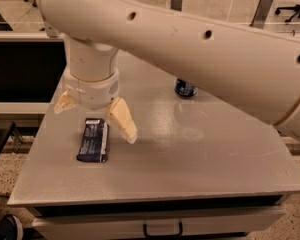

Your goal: Pick rxbar blueberry

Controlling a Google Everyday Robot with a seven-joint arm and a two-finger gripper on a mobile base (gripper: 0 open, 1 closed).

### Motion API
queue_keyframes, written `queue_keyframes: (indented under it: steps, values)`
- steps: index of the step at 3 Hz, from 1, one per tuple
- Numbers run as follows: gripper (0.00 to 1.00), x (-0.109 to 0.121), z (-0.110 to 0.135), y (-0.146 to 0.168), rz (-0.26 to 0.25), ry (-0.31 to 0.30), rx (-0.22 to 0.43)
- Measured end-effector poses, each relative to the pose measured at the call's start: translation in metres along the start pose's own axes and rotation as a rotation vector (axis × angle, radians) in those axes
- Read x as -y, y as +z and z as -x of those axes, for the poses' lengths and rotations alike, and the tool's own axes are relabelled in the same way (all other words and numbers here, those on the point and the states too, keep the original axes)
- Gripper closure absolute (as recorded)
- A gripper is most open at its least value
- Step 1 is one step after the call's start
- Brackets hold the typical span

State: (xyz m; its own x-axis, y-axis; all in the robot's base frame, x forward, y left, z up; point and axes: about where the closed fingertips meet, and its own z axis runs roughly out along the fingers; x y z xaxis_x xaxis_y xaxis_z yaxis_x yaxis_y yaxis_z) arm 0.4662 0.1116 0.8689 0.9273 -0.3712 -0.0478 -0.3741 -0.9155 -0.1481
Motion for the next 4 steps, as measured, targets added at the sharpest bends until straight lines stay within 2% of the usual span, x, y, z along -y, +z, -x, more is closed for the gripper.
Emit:
queue_keyframes:
  steps: [1, 3, 4]
  values:
    - [0.00, 0.002, 0.004, 0.016, 0.048, -0.089, -0.030]
    - [0.02, 0.003, -0.008, 0.035, 0.103, -0.150, -0.056]
    - [0.18, 0.002, -0.013, 0.041, 0.122, -0.164, -0.062]
